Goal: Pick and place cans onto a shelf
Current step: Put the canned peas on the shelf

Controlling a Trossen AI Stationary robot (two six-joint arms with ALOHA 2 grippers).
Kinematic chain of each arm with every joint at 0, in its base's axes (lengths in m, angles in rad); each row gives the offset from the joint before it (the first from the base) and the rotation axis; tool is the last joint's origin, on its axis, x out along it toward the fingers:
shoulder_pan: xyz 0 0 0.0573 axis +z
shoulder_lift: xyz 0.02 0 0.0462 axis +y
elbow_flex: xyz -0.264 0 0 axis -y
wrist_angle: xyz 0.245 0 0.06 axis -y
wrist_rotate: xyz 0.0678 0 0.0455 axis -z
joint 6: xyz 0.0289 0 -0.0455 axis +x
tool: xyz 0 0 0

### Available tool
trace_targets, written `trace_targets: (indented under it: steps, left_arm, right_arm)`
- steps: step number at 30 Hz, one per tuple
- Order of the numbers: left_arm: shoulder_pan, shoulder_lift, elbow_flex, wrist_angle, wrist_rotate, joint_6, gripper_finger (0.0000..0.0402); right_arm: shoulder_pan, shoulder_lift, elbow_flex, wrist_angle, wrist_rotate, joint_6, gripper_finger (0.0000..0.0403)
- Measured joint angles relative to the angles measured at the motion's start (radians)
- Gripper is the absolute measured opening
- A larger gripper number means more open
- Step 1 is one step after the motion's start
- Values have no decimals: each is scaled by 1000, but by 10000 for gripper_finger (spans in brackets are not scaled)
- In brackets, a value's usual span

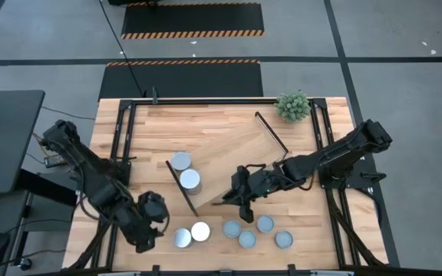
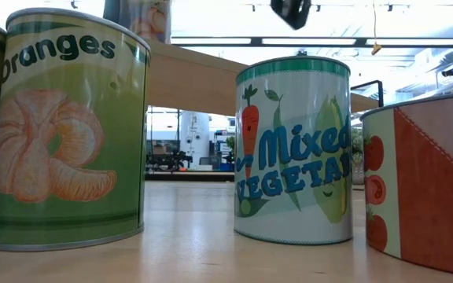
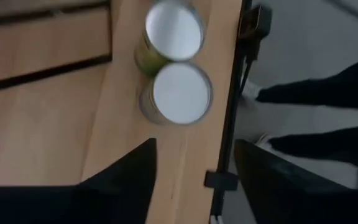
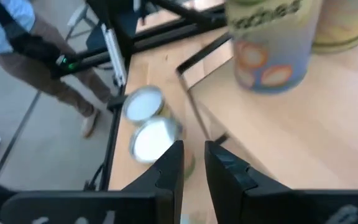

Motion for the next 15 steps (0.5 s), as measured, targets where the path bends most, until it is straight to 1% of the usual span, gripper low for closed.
trace_targets:
  steps: [5,8,11,15]
  left_arm:
    - [-31,87,0,1,0,0,303]
    - [-39,137,0,1,10,0,336]
    - [-51,191,0,8,12,0,350]
    - [-64,263,0,12,23,-21,353]
  right_arm:
    - [44,-29,0,-68,14,12,58]
    - [63,-49,0,-115,17,40,51]
    - [82,-78,0,-183,39,65,44]
    - [99,-137,0,-269,75,102,35]
